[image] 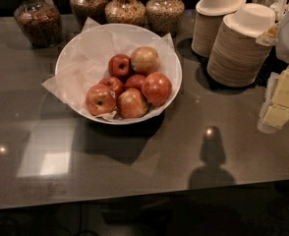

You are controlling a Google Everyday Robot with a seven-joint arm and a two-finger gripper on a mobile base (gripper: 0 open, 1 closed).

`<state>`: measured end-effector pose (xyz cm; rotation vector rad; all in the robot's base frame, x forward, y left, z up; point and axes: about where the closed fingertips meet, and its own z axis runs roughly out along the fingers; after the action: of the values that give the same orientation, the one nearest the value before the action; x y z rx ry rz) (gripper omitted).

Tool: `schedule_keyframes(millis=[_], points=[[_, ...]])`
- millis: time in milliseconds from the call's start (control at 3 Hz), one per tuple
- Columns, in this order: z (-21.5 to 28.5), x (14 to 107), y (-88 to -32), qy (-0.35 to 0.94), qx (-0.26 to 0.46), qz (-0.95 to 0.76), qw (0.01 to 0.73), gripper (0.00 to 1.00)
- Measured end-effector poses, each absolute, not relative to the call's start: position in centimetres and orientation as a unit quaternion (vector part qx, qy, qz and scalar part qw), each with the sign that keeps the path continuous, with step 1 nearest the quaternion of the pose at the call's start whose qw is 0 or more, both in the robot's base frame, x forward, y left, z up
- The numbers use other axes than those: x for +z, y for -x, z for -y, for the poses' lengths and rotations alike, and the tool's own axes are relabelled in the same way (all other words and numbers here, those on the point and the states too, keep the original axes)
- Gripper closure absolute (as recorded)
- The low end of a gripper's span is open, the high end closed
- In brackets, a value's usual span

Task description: Pick apple from white bowl

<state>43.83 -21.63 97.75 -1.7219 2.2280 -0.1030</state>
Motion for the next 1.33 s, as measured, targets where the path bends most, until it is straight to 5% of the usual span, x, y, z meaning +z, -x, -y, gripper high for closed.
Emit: schedule_keyframes(millis=[1333], points=[[16.2, 95.5, -42.4, 0.666, 0.025, -0.712, 0.221, 0.0]])
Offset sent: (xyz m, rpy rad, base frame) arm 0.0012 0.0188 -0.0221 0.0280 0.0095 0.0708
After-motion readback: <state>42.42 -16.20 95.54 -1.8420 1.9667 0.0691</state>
